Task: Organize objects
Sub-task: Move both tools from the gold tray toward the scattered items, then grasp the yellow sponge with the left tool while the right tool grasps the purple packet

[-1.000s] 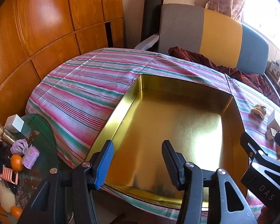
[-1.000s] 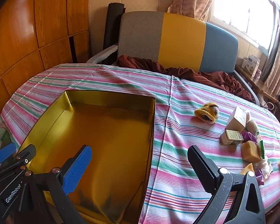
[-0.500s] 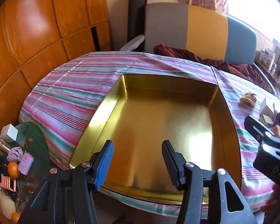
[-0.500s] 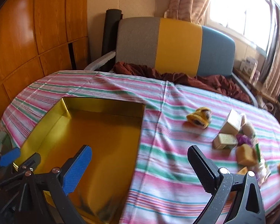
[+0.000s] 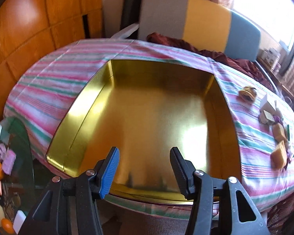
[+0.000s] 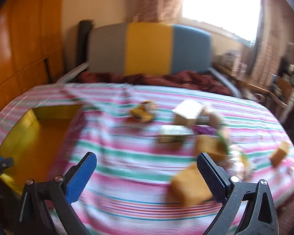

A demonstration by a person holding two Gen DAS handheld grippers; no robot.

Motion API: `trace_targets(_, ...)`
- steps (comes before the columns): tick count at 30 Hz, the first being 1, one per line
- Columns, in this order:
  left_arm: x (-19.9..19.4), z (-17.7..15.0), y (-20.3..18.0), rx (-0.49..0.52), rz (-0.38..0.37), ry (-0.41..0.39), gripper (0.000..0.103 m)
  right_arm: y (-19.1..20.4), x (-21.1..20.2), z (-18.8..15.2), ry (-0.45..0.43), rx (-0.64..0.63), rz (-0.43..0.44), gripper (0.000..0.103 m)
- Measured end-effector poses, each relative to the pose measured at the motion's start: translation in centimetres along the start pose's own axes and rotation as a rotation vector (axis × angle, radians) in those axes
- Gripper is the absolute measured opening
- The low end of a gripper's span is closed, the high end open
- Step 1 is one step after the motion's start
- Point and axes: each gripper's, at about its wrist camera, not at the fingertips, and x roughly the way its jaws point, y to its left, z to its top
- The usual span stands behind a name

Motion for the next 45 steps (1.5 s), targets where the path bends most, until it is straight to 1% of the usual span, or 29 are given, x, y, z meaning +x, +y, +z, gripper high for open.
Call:
trace_targets(2, -0.3, -0.2, -0.8, 0.021, -0.042, -0.009, 0.054, -3.0, -0.2, -0.4, -0.011, 0.043, -0.067, 0.103)
trace_targets(3, -0.4, -0.3, -1.4, 0.034, -0.067, -0.014, 0.054, -5.1, 0.0, -0.8, -0.004, 0.08, -0.098, 0.103)
trace_targets(6, -0.9, -0.6, -2.8, 0.067, -0.123, -0.028, 0.054, -9.5, 0.8, -2.0, 0.04, 0.16, -0.143, 0.103)
trace_targets(7, -1.1, -0.7, -3.4, 0.083, -0.153, -0.035, 0.054, -10.9, 1.1, -2.5, 0.056, 0.185, -0.165, 0.103)
trace_targets(8, -1.2, -0.8, -3.9, 0.094, -0.173, -0.037, 0.054, -11.7, 1.3, -3.0, 0.062, 0.199, -0.173, 0.102)
trace_targets(11, -1.7, -0.7, -5.7, 0.134, -0.242, -0.039, 0.054, -13.7, 2.5, -4.2, 0.103, 0.233, -0.138, 0.093)
trace_targets(13, -2.2, -0.7, -7.0, 0.17, -0.283, -0.044, 0.054, -14.3, 3.5, -4.9, 0.123, 0.235, -0.136, 0.09)
trace_targets(14, -2.4, -0.9, -7.7, 0.196, -0.298, -0.049, 0.054, -14.3, 3.8, -5.0, 0.128, 0.233, -0.136, 0.087)
trace_targets(15, -2.7, -0.9, -8.5, 0.219, -0.306, -0.053, 0.054, -14.5, 4.2, -5.2, 0.124, 0.226, -0.126, 0.082)
trace_targets(17, -3.2, -1.1, -10.0, 0.271, -0.323, -0.06, 0.054, -14.7, 5.0, -5.3, 0.128, 0.192, -0.133, 0.078)
trace_targets(19, -3.4, -1.2, -11.1, 0.297, -0.338, -0.063, 0.054, -15.0, 5.9, -5.3, 0.139, 0.183, -0.125, 0.077)
trace_targets(21, -3.4, -1.1, -12.0, 0.314, -0.355, -0.052, 0.054, -15.5, 6.5, -5.4, 0.152, 0.215, -0.09, 0.076)
trace_targets(22, -3.4, -1.1, -12.4, 0.319, -0.362, -0.048, 0.054, -15.7, 6.3, -5.5, 0.148, 0.244, -0.07, 0.076)
trace_targets(24, -3.1, -1.1, -13.2, 0.334, -0.378, -0.028, 0.054, -15.3, 5.7, -5.6, 0.14, 0.246, -0.067, 0.076)
trace_targets(26, -2.6, -1.1, -13.8, 0.334, -0.407, -0.007, 0.054, -14.6, 5.0, -5.5, 0.126, 0.208, -0.046, 0.076)
trace_targets(29, -2.7, -1.1, -14.7, 0.345, -0.422, -0.015, 0.056, -13.1, 4.6, -5.7, 0.139, 0.109, -0.037, 0.075)
trace_targets(30, -2.8, -1.1, -15.0, 0.352, -0.423, -0.024, 0.058, -12.9, 4.9, -5.9, 0.16, 0.098, -0.006, 0.07)
trace_targets(31, -2.9, -1.1, -15.4, 0.359, -0.429, -0.032, 0.058, -12.9, 5.4, -6.2, 0.178, 0.103, 0.018, 0.066)
trace_targets(33, -2.7, -1.1, -16.3, 0.369, -0.456, -0.03, 0.06, -13.0, 6.2, -6.8, 0.197, 0.133, 0.035, 0.066)
trace_targets(38, -1.4, -0.7, -19.0, 0.393, -0.511, 0.03, 0.061, -15.2, 6.9, -7.6, 0.203, 0.25, 0.132, 0.066)
trace_targets(41, -0.6, -0.9, -21.0, 0.415, -0.535, 0.055, 0.061, -16.6, 7.0, -8.1, 0.2, 0.32, 0.142, 0.056)
trace_targets(43, -0.1, -1.2, -22.4, 0.436, -0.545, 0.063, 0.061, -16.5, 7.0, -8.1, 0.197, 0.319, 0.146, 0.056)
trace_targets(45, 0.3, -1.5, -23.9, 0.464, -0.564, 0.073, 0.061, -16.1, 6.9, -7.9, 0.189, 0.304, 0.138, 0.059)
